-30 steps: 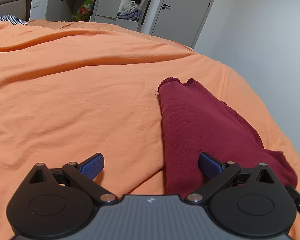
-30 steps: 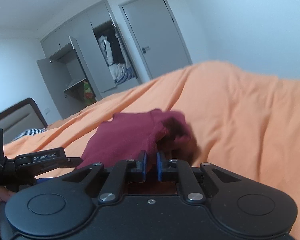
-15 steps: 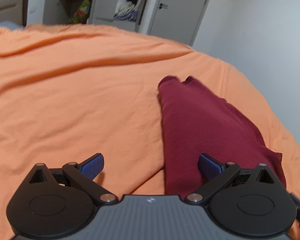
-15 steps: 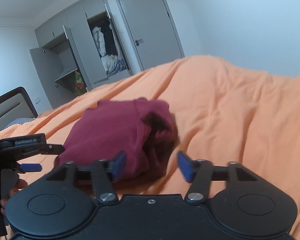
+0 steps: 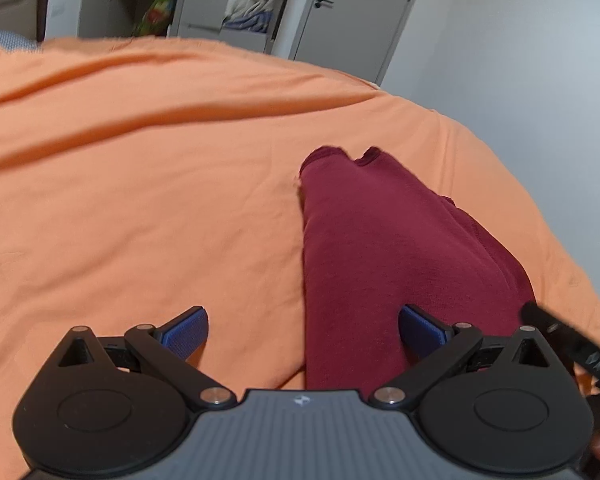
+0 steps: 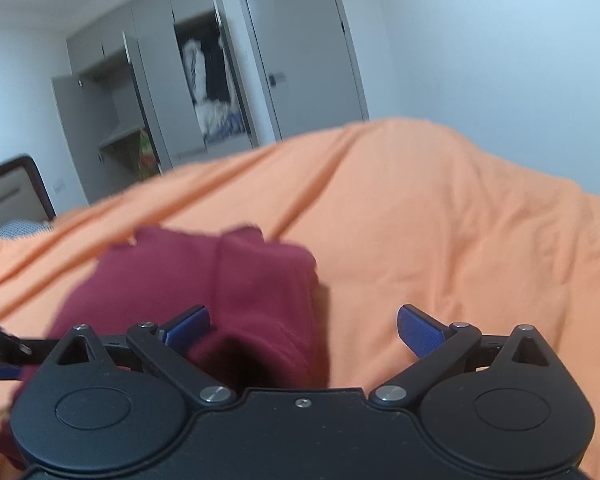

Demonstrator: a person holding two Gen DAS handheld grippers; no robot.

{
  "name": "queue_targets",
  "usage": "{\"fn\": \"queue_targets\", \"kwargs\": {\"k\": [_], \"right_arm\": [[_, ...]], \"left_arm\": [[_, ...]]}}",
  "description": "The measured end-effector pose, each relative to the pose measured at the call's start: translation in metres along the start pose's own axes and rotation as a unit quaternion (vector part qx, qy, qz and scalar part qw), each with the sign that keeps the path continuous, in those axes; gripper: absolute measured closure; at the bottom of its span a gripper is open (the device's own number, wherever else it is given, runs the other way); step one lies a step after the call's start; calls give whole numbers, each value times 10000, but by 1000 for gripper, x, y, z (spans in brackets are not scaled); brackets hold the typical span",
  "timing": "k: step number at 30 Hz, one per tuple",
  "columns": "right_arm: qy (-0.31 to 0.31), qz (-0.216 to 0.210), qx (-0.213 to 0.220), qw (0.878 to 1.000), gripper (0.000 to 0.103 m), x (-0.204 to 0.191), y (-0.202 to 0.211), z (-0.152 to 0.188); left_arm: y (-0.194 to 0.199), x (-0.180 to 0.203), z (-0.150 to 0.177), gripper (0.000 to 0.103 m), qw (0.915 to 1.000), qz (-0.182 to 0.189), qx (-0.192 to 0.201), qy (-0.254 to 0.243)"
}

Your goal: Fold small clothes

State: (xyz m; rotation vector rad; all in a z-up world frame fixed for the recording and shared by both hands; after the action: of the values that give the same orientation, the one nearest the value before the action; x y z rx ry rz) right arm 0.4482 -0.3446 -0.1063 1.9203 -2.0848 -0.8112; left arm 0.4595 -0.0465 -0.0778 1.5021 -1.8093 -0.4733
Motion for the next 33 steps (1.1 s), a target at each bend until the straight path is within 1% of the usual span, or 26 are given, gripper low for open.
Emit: {"fn": "queue_targets", "kwargs": {"k": [2,8,17,33], "right_arm": [[-94,-48,-138,9998,1,3,-7,11],[-253,-120,51,9996,1,7,-7,27],[-339,-204,202,9990,1,9,-4,29],[-374,-237,204,9988,0,10,-4,31]], "left_arm": [[-3,-3,2,0,9999,61,-51,79],[-7,-4,4,0,9999,79,-36,84],[-9,-6,5,0,9999,113,-23,122],[-10,-6,5,0,9998,154,-59,94]]}}
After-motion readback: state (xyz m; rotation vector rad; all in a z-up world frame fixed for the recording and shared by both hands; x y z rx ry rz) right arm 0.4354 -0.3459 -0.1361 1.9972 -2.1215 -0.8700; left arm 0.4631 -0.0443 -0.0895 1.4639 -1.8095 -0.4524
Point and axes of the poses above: each gripper's, at about its wrist camera, not at the fingertips, and y roughly against the way its jaws point, x to its right, z to its underside, the point moved 8 cm from there along -y, roughly the way its jaws point
